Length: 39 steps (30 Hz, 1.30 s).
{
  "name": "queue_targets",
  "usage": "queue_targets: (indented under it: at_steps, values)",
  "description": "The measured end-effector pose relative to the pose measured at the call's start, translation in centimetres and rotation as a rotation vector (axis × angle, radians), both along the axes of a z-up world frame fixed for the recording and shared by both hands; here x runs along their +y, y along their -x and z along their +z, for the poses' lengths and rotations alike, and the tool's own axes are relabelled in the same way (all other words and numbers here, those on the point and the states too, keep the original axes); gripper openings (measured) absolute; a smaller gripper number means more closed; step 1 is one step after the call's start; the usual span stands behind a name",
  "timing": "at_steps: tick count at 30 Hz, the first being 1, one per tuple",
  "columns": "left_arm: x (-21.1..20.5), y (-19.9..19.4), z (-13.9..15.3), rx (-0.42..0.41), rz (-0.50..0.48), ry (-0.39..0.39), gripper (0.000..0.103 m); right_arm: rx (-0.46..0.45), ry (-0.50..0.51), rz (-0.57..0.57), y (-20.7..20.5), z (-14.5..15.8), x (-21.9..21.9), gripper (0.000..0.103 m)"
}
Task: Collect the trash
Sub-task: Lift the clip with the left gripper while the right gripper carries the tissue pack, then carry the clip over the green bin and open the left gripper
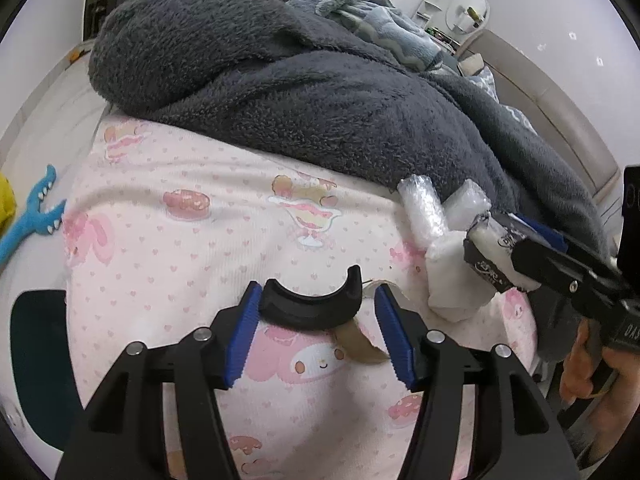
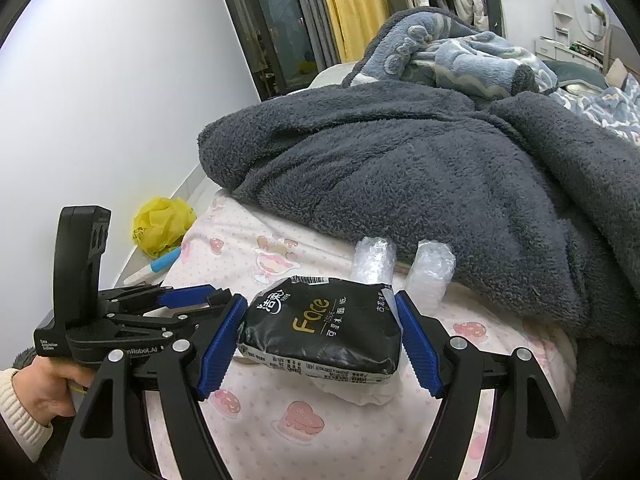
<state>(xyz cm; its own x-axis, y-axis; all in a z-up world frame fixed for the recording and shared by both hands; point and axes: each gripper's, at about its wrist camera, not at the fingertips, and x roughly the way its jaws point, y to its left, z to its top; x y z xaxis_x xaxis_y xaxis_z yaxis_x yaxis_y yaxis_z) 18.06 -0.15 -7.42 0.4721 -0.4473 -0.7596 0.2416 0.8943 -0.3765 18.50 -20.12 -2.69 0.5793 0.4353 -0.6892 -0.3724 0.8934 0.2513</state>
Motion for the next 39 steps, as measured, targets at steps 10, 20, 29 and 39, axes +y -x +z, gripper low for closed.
queue_targets:
  at_steps: [10, 20, 29, 39]
  values:
    - [1.0, 0.2, 0.5, -0.005, 0.02, 0.038, 0.048, -0.003, 0.002, 0.008, 0.0, 0.1, 0.4, 0.075]
    - [2.7, 1.7, 2.1, -0.08, 0.045, -0.057, 0.047, -0.008, 0.008, 0.031, 0.1, 0.8, 2.1, 0.075]
    - [5.6, 2.8, 2.7, -0.105, 0.092, -0.132, 0.047, -0.018, 0.002, 0.075, 0.2, 1.7, 5.1, 0.075]
    - [9.4, 3.6, 2.5, -0.104, 0.173, -0.191, 0.047, -0.025, 0.007, 0.129, 0.1, 2.2, 8.6, 0.075]
